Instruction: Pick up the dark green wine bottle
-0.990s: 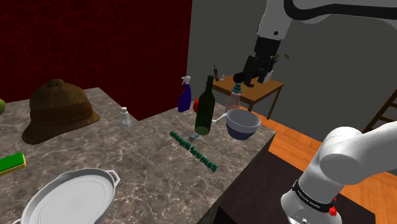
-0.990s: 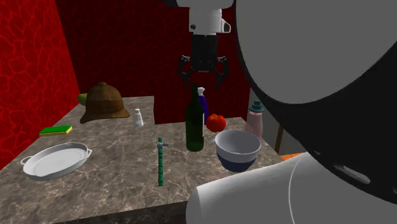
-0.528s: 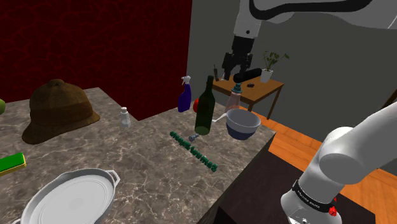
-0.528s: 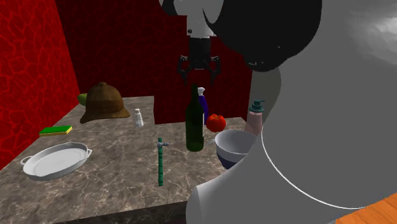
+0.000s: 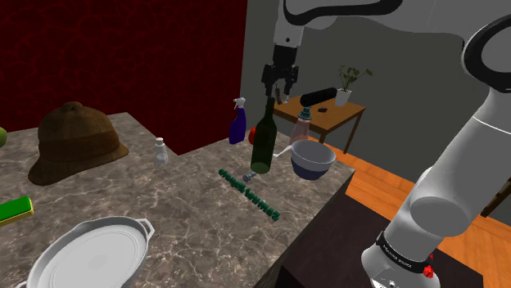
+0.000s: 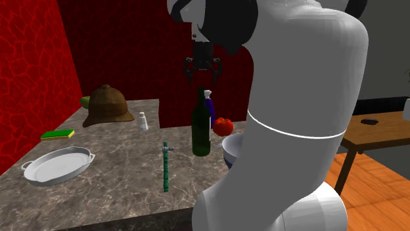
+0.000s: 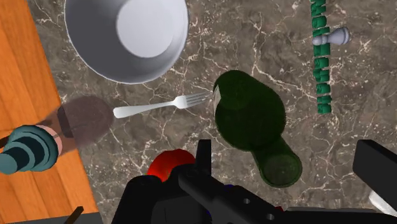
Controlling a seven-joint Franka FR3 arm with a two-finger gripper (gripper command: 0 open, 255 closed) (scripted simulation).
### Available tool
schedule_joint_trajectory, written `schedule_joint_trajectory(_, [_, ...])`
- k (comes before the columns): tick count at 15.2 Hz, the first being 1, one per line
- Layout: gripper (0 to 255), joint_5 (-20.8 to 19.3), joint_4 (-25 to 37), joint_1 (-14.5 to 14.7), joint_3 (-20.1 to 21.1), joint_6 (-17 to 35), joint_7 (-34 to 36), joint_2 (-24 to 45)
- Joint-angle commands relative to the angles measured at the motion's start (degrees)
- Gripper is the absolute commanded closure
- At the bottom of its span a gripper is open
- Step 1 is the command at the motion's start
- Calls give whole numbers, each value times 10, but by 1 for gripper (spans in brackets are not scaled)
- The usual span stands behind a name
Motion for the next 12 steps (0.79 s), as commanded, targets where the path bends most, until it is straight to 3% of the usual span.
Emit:
schedule_joint_trajectory(1, [0,-3,65,2,3,-13,6,56])
schedule_joint_trajectory(11, [0,-3,7,2,3,46,4,57])
schedule_joint_trajectory(12, [255,-3,7,2,2,46,4,57])
